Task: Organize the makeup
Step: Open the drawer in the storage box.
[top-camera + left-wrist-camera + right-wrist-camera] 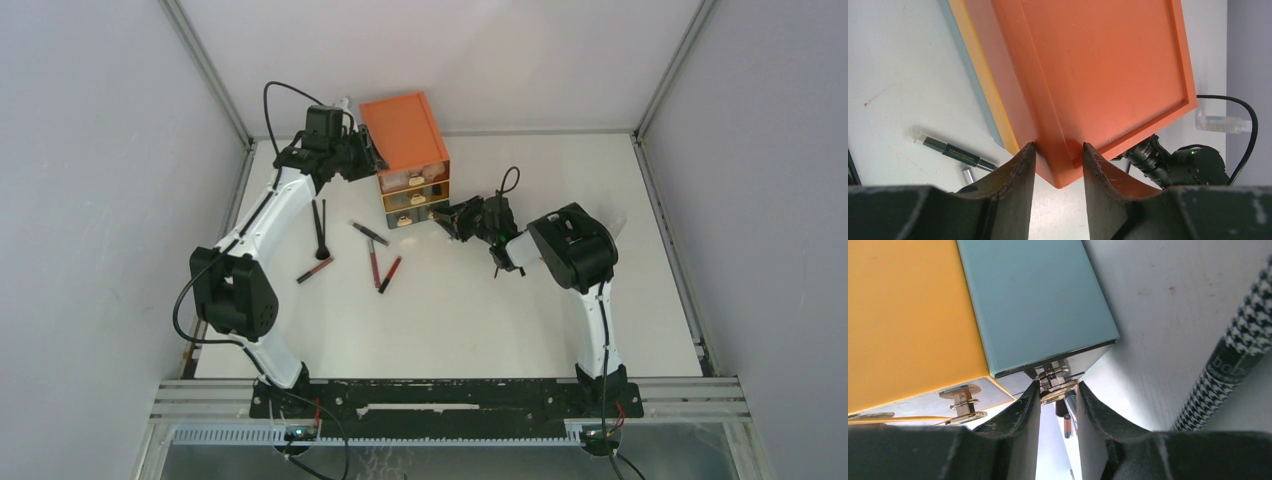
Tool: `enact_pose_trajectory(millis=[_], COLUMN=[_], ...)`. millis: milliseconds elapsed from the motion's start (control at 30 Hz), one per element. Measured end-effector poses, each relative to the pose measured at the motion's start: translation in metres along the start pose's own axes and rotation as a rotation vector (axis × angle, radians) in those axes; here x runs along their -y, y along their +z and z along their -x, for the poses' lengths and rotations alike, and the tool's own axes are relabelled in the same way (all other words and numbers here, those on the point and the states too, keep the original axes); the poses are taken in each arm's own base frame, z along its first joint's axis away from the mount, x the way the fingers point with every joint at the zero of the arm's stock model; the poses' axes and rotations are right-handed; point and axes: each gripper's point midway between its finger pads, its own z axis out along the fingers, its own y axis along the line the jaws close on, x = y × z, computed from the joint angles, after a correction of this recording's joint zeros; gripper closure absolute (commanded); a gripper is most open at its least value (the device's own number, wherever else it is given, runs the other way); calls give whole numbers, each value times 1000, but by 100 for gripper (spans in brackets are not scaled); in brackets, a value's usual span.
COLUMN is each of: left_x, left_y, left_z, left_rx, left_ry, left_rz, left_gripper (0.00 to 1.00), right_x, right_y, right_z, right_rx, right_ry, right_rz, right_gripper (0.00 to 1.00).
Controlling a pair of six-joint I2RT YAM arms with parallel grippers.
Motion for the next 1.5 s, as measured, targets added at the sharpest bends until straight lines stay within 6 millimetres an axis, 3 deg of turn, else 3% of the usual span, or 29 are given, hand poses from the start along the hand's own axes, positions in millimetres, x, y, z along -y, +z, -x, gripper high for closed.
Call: enact_pose_trajectory(millis=[200, 500, 667, 767, 833, 933, 1067, 1167, 1300, 1500], left_x=[0, 1, 1, 1, 1, 0, -3, -6, -4, 12], left_y=[0, 0, 0, 0, 0, 0, 0, -2, -10, -23], left_z=[0, -1, -1, -1, -1, -1, -1, 0, 0, -22], left_rx=[-1, -5, -5, -5, -5, -4, -1, 3, 7, -46], left_ry=[0, 0, 0, 0, 0, 0, 1, 2, 20, 68], left_rz=[0, -6, -6, -6, -6, 0, 18, 34, 42, 3], left_gripper=[57, 56, 56, 56, 55, 45, 37, 35, 34, 34], right_x=[5, 15, 42, 48, 45, 31, 5, -3, 6, 12], right_y=[-11, -56, -73, -77, -78, -83, -82, -74, -59, -48], right_z=[-3, -18, -25, -27, -27, -27, -24, -22, -20, -18], right_rx=[4, -20, -29, -36, -39, -34, -27, -27, -37, -45], right_ry=[-1, -14, -1, -2, -24, -79, -115, -108, -84, -72], right_rz=[6, -17, -82, -95, -90, -77, -27, -5, -21, -34], right_gripper=[71, 71, 68, 63, 53, 41, 37, 37, 36, 35])
